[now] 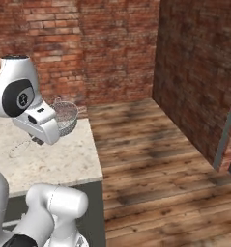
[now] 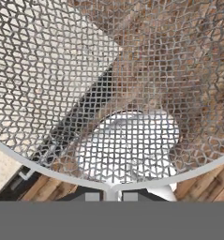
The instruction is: Pick the strainer and colander and place them in the sink. Then turn on the water.
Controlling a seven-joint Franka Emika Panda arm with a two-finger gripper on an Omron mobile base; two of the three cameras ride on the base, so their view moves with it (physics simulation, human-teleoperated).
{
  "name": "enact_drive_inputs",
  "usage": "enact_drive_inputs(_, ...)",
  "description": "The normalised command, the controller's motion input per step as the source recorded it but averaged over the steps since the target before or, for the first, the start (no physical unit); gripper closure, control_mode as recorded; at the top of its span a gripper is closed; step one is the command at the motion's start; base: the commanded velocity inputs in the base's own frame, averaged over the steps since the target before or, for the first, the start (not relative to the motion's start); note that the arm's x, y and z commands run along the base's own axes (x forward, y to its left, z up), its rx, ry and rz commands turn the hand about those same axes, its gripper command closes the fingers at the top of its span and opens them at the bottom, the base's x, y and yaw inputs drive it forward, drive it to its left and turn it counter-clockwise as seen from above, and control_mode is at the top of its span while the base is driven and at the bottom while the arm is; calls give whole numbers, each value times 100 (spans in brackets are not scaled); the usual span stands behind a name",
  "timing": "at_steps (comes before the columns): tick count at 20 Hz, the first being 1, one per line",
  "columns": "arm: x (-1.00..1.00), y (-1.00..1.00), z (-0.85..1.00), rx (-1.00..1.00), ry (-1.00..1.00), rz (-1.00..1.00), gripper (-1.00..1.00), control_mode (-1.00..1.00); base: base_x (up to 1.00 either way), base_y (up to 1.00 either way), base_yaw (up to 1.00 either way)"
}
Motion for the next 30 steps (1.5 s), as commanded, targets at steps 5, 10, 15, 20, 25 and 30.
enact_drive_inputs(5, 0, 0, 0, 0, 0, 0, 100, 100, 0, 0, -100)
enact_drive_inputs(10, 0, 0, 0, 0, 0, 0, 100, 100, 0, 0, -100)
enact_drive_inputs(15, 0, 0, 0, 0, 0, 0, 100, 100, 0, 0, -100)
enact_drive_inputs(20, 0, 0, 0, 0, 0, 0, 100, 100, 0, 0, -100)
enact_drive_inputs(25, 0, 0, 0, 0, 0, 0, 100, 100, 0, 0, -100)
enact_drive_inputs(30, 0, 0, 0, 0, 0, 0, 100, 100, 0, 0, -100)
